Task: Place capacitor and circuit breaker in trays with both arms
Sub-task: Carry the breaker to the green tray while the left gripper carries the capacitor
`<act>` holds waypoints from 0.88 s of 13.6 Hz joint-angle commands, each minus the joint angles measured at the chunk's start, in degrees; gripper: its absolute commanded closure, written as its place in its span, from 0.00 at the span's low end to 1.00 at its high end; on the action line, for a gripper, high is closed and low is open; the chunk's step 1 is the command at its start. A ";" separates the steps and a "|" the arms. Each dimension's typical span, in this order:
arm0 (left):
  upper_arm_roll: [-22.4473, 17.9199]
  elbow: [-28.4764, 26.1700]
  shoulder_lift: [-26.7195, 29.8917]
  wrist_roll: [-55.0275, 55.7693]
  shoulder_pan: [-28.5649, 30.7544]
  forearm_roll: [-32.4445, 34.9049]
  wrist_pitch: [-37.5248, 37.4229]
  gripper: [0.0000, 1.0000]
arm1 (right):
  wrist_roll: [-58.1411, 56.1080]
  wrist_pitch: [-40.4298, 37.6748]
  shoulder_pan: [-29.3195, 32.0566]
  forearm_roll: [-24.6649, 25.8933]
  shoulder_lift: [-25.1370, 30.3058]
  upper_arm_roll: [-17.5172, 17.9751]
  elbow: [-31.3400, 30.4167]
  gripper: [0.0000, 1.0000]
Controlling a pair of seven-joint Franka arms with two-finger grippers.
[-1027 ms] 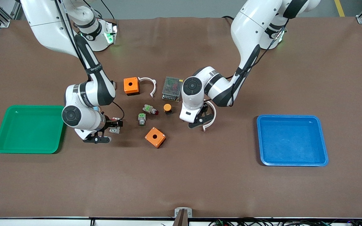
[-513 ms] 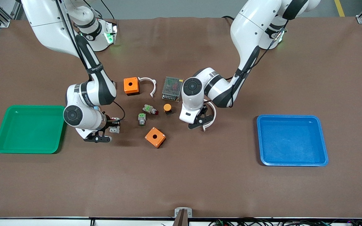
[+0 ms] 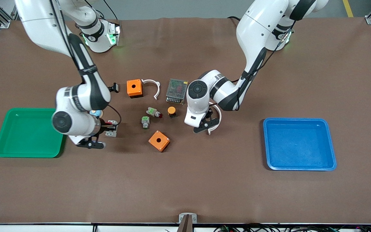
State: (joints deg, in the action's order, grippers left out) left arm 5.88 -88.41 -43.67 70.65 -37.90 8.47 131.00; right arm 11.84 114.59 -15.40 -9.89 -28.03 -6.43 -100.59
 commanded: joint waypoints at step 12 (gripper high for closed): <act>0.09 -2.55 16.33 -29.58 25.83 1.46 -11.73 1.00 | -31.60 -4.13 29.71 11.83 -3.34 0.27 12.35 0.84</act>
State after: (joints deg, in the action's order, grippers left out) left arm 5.09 -88.49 -28.37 44.88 -15.63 8.98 119.13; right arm -16.68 108.54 11.59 0.26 -28.71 -7.29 -90.61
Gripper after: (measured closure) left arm 0.656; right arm 0.599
